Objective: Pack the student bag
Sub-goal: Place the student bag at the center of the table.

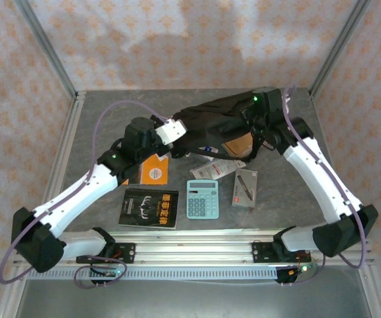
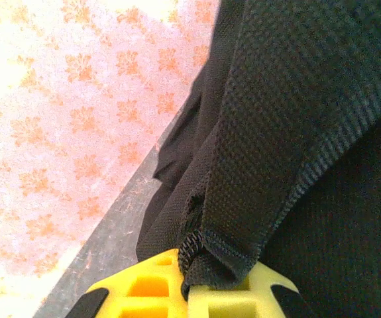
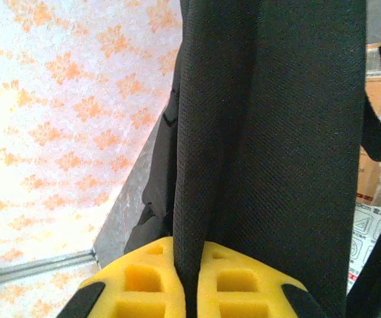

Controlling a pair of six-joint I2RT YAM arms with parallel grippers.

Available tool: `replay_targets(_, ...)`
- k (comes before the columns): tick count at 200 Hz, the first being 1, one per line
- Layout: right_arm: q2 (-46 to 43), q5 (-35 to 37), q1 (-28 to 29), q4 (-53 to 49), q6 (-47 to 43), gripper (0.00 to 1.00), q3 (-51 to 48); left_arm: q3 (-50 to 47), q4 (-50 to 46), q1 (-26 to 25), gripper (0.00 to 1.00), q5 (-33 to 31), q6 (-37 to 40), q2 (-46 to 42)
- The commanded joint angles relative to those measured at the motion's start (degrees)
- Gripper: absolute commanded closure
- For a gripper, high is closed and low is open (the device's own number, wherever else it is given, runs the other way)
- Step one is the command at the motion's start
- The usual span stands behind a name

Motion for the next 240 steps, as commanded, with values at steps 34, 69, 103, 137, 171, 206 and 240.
replay_targets(34, -1.7, 3.2, 7.1, -3.0, 7.3, 1.00, -2.0, 5.1, 4.6, 1.9, 0.77, -10.3, -11.5, 6.8)
replay_targets(69, -0.6, 0.3, 11.3, -6.8, 6.5, 0.86, -5.5, 7.1, 0.1, 3.5, 0.65, -11.2, -20.4, 6.8)
replay_targets(103, -1.5, -7.3, 12.2, -3.2, 0.2, 0.28, -10.2, 6.0, -4.8, 4.1, 0.47, -13.5, -28.2, 1.4)
replay_targets(137, -3.1, -6.1, 12.2, -6.4, -7.1, 0.10, -9.3, 7.0, -14.5, 4.1, 0.44, -21.7, -33.3, -0.8)
replay_targets(171, -1.9, -7.8, 12.1, -9.0, -15.6, 0.09, -6.0, 7.6, -20.9, 4.4, 0.42, -29.6, -39.5, -1.3)
replay_targets(206, -1.4, -5.7, 12.1, -15.1, -22.1, 0.16, -3.1, 19.7, -39.3, 8.8, 0.50, -27.1, -56.6, 2.5)
replay_targets(240, -6.3, -4.7, 11.4, -15.5, -21.9, 0.31, -10.0, 25.3, -47.5, 8.0, 0.54, -13.6, -64.3, 5.7)
